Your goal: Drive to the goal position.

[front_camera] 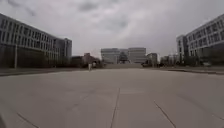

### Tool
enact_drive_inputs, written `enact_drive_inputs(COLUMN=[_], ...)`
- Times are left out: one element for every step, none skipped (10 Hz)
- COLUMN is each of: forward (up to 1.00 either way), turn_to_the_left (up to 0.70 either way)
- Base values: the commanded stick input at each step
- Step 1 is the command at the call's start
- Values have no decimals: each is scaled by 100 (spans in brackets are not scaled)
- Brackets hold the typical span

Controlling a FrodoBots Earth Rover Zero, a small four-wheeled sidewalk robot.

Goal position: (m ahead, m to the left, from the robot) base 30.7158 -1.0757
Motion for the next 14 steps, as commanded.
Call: enact_drive_inputs(forward=[70, 70, 70, 70, 70, 70, 70, 70, 70, 70, 70, 70, 70, 70], turn_to_the_left=[-1, -1, -1, -1, -1, -1, -1, -1, -1, -1, -1, -1, -1, -1])
